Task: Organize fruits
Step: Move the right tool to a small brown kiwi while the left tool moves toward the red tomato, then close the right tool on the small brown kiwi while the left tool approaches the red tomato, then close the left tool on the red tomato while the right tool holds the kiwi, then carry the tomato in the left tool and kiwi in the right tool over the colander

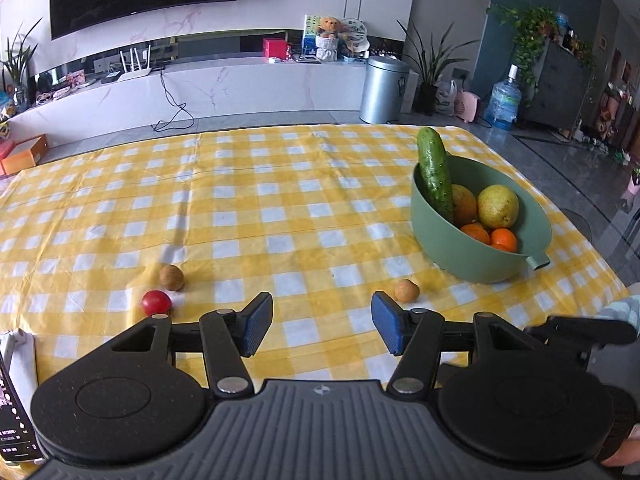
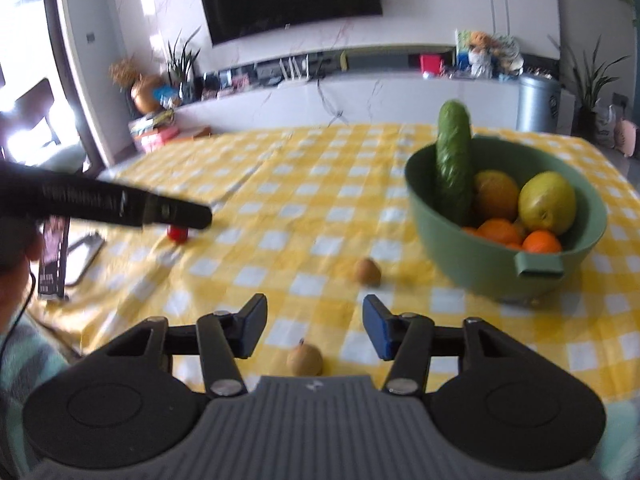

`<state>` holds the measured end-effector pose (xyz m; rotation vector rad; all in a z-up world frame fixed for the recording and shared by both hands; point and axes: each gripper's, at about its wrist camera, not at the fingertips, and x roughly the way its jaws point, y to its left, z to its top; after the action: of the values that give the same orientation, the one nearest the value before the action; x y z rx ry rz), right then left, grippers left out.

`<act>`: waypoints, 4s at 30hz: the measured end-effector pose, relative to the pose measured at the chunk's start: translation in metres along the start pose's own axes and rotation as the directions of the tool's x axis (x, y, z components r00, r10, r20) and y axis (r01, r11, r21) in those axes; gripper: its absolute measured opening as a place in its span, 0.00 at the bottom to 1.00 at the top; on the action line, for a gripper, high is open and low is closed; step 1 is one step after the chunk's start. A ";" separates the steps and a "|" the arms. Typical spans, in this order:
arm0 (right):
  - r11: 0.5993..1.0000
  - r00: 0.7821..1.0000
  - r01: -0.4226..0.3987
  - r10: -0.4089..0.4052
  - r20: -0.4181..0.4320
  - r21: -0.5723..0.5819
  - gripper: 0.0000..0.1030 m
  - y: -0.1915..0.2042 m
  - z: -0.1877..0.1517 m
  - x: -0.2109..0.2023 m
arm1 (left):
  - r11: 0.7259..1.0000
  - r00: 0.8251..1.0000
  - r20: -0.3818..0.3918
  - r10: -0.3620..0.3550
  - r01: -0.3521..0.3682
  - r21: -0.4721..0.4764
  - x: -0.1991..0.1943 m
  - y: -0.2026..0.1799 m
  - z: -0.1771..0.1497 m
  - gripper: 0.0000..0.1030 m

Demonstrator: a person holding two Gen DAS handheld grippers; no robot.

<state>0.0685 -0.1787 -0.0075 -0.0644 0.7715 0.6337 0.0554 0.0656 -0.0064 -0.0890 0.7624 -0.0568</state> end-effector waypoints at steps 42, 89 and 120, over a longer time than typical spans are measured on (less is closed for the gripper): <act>1.000 0.998 0.019 -0.018 -0.054 0.012 0.20 -0.013 0.022 0.053 | 0.913 0.941 -0.057 0.335 -0.339 -0.227 0.066 0.084 -0.009 0.64; 0.998 0.997 0.027 -0.030 0.071 0.050 0.20 -0.020 0.020 0.011 | 0.972 0.991 0.106 0.084 -0.058 -0.227 0.017 0.027 0.013 0.31; 0.976 0.978 0.195 -0.201 0.059 0.096 0.20 -0.144 0.069 -0.027 | 0.949 0.947 -0.084 -0.311 0.314 0.028 0.104 -0.121 0.060 0.31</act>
<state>0.1769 -0.2909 0.0359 -0.0365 0.7159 0.4093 0.1692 -0.0604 -0.0224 -0.1690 0.8204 -0.3802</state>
